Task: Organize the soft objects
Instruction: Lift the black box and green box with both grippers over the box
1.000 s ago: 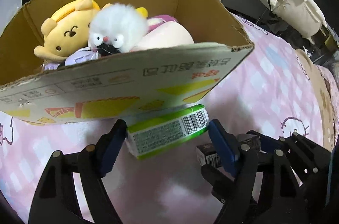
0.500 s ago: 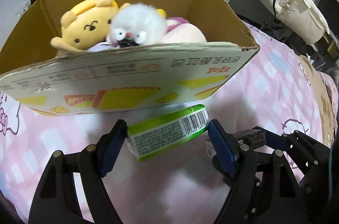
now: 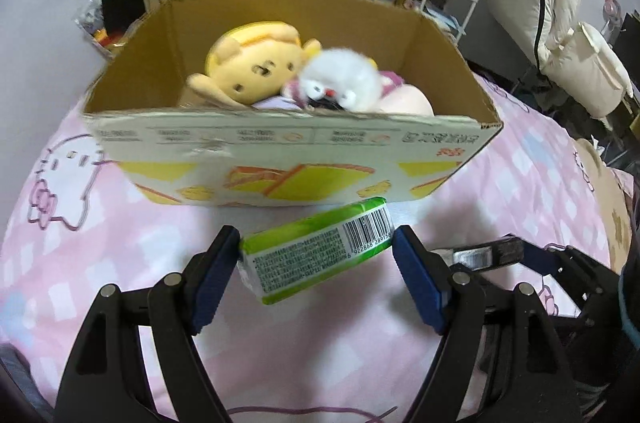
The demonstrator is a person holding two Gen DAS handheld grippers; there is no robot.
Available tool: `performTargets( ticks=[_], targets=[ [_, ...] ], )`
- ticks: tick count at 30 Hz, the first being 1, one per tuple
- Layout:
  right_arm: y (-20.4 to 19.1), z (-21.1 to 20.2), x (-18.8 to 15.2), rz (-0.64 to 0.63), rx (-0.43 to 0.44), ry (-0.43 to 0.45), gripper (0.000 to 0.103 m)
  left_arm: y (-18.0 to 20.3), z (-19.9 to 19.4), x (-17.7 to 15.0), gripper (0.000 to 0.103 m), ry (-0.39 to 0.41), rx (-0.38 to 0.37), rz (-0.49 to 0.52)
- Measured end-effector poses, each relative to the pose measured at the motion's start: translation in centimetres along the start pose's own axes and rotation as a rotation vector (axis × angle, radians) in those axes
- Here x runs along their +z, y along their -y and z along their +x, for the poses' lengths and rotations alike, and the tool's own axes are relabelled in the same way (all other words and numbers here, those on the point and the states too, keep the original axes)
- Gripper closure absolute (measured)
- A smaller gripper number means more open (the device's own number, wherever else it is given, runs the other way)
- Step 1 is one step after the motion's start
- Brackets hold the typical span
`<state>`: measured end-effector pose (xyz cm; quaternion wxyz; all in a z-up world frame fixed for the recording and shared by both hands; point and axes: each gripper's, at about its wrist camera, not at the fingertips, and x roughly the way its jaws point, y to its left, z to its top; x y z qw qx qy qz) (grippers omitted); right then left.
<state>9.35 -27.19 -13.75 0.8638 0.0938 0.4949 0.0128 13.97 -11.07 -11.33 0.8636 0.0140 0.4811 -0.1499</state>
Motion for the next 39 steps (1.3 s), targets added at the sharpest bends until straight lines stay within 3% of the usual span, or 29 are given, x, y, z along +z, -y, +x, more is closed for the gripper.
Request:
performTargets(
  ticks=[6,9,17,23,31,39],
  targets=[
    [-0.4,-2.3,0.5,-0.008,0.011,0.116,0.03,-1.2,-3.9,-0.4,0.025,0.108,0.033,-0.006],
    [-1.0,-4.0,0.7,-0.024,0.027,0.2,0.03,-1.7,-6.2,-0.7,0.025,0.183,0.056,-0.004],
    [-3.1,-6.9,1.2,-0.092,0.053,0.322,0.03,-2.7,-12.0,-0.6,0.025,0.394,0.125,0.001],
    [-4.8,-9.3,2.3,-0.129,0.062,0.412,0.03,-3.3,-14.6,-0.1,0.025,0.468,0.09,-0.008],
    [-6.6,-12.8,5.3,-0.158,0.07,0.582,0.03,-2.3,-17.7,2.3,0.025,0.563,0.132,0.087],
    [-7.0,-14.5,9.8,-0.179,0.058,0.671,0.03,-2.4,-18.3,6.0,0.025,0.658,0.16,0.11]
  ],
)
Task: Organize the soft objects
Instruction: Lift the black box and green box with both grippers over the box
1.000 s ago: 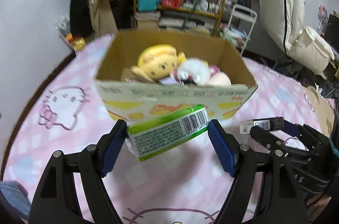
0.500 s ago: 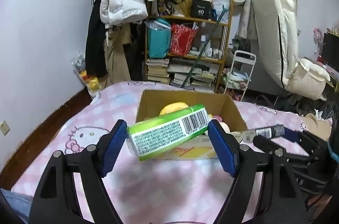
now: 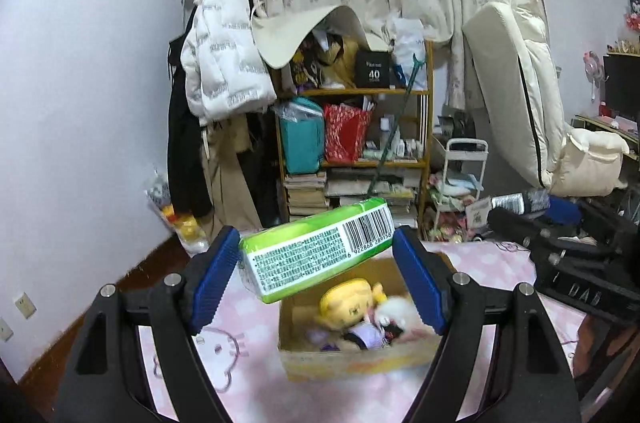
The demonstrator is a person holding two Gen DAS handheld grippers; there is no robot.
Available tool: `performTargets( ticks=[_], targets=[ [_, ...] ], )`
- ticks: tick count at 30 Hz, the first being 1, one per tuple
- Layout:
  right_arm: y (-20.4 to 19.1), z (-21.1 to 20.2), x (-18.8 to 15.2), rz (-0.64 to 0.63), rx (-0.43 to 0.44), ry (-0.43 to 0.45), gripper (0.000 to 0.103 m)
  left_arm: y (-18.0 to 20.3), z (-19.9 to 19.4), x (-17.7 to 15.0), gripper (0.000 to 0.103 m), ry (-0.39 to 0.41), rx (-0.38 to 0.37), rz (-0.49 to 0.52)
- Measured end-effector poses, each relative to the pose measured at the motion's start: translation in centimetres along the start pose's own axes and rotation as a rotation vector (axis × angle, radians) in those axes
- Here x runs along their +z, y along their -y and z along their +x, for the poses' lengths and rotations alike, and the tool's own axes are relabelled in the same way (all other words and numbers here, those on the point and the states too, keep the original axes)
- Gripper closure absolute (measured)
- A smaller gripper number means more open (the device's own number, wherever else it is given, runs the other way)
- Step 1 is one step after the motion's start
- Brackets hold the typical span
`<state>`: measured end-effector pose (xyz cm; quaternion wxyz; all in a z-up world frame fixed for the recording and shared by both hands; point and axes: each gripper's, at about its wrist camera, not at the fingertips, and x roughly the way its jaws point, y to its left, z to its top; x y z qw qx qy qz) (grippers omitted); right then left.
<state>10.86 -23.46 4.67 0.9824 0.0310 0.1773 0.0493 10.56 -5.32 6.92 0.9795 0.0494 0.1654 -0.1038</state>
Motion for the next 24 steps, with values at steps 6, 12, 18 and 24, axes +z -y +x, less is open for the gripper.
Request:
performTargets(
  ticks=[6,12,18,24],
  targets=[
    [0.3,1.4,1.3,-0.022,-0.015,0.032,0.03,-0.4,2.3,-0.3,0.025,-0.001,-0.012,-0.013],
    [0.6,3.1,0.3,-0.022,-0.003,-0.007,0.03,-0.4,4.2,-2.2,0.025,-0.021,-0.04,0.006],
    [1.1,5.7,-2.2,-0.01,0.004,-0.069,0.03,-0.6,6.5,-3.9,0.025,-0.074,-0.038,-0.006],
    [2.6,7.4,-4.2,0.089,0.072,-0.123,0.03,-1.1,8.5,-5.8,0.025,-0.118,-0.046,-0.027]
  ],
)
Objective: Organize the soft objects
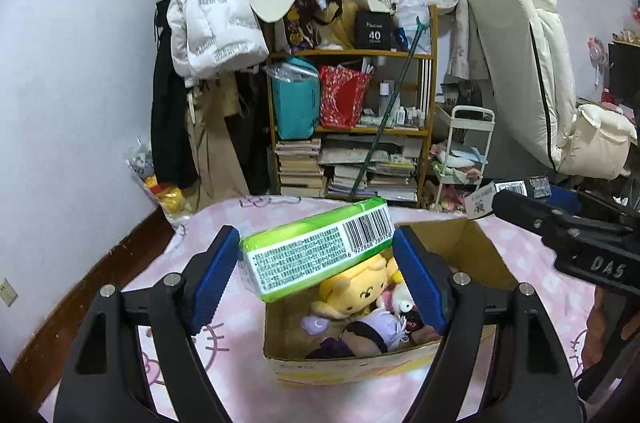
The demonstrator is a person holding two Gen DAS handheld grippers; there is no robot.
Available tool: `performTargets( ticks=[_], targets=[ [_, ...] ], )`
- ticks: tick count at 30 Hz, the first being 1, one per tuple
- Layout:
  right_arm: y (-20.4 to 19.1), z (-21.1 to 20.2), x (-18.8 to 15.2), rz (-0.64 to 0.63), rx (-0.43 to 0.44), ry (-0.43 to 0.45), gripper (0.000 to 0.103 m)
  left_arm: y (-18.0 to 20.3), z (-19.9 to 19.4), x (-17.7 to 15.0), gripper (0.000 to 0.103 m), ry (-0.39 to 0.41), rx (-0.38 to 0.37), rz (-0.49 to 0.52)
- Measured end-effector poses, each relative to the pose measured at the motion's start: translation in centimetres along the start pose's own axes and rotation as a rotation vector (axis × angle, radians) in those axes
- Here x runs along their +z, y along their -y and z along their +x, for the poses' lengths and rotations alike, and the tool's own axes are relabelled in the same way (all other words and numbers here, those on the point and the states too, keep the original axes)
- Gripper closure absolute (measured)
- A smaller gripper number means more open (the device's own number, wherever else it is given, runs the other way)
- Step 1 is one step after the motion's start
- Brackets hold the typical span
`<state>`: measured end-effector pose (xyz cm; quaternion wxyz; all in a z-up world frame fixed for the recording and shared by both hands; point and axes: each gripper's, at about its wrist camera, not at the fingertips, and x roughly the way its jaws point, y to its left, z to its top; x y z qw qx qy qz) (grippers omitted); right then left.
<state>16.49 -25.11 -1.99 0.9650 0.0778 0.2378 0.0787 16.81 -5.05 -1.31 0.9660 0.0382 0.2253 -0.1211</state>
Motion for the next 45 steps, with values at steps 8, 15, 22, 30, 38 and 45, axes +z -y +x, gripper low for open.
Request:
performTargets(
  ticks=[8,15,22,30,38,45],
  targets=[
    [1.0,1.8,-2.4,0.001,-0.018,-0.053,0.03,0.7,2.1,-2.1,0.024,-0.076,-0.013,0.045],
    [0.5,2.2,-2.8,-0.016,-0.013,-0.088,0.029,1.1,2.4,-2.7,0.021,-0.111,-0.01,0.059],
    [0.4,1.8,-3.0,-0.011,-0.022,-0.085,0.012,0.3,1.5,-2.5,0.004,-0.092,0.022,0.015],
    [0.7,0.2,-2.9,0.014,-0.05,-0.092,0.012,-0.4,-1.6,-2.1,0.004,-0.059,0.094,0.022],
    [0.4,-4.2,-1.6,0.038,-0.08,-0.012,0.0,-1.1,-6.5,-0.7,0.002,-0.013,0.137,0.013],
    [-0.1,-7.8,-0.8,0.031,-0.086,0.04,0.0,-2.1,-9.6,-1.4,0.001,0.019,0.156,-0.005]
  ],
)
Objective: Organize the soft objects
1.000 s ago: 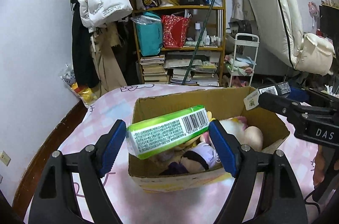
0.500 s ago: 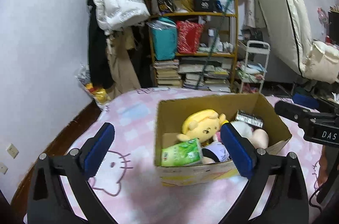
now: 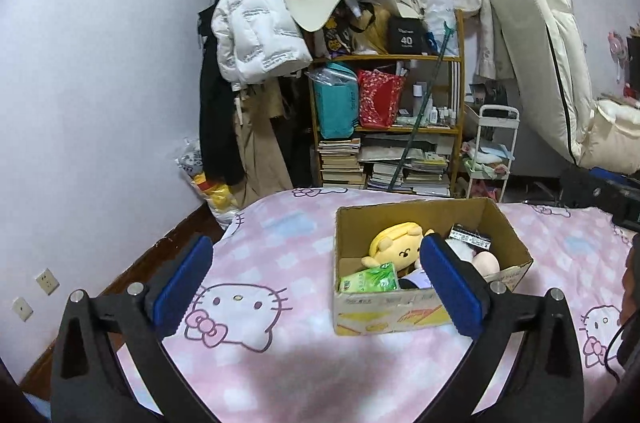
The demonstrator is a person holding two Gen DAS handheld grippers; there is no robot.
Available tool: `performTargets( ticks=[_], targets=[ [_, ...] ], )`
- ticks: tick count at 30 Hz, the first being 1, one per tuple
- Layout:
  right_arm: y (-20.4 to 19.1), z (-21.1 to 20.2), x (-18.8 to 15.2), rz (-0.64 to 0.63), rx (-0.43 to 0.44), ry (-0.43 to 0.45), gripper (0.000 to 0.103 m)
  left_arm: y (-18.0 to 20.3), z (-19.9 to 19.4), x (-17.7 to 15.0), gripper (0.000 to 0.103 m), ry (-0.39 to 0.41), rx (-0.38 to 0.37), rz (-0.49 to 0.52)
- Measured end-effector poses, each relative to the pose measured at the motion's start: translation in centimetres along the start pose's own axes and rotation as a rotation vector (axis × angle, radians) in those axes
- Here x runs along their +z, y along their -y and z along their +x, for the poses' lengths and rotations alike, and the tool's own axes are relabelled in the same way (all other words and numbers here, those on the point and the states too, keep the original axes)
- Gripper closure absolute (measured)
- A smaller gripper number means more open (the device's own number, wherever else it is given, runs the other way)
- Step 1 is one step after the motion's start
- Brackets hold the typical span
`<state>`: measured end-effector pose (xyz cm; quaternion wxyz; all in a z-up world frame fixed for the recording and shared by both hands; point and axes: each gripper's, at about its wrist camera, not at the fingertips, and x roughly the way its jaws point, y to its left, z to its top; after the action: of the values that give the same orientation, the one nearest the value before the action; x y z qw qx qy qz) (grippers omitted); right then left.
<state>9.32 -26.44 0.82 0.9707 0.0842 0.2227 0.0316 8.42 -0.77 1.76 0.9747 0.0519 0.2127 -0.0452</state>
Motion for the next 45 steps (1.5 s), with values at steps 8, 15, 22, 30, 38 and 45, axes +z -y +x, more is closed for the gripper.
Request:
performTargets(
  ticks=[8,15,22,30,38,45],
  targets=[
    [0.0,-3.8,-0.1,0.0,-0.007,0.048,0.0,-1.7,-3.8,-0.5,0.001,0.049,0.011,-0.03],
    [-0.5,-6.2,-1.2,-0.036,-0.002,0.09,0.0,-1.8,-6.3,-0.7,0.001,0.105,0.025,-0.019],
    [-0.8,-6.2,-3.2,-0.082,0.008,0.115,0.0,-1.7,-6.5,-1.5,0.001,0.11,0.008,-0.02],
    [-0.7,-4.2,-4.8,-0.088,0.004,0.075,0.0,-1.1,-5.0,-2.8,0.001,0.092,0.024,-0.02],
    [-0.8,-3.1,-5.7,-0.122,-0.023,0.065,0.0,-0.4,-3.8,-3.4,0.001,0.064,0.022,-0.009],
    [-0.6,-2.3,-6.2,-0.126,-0.024,0.052,0.0,0.0,-3.4,-3.8,0.001,0.053,0.025,0.003]
  ],
)
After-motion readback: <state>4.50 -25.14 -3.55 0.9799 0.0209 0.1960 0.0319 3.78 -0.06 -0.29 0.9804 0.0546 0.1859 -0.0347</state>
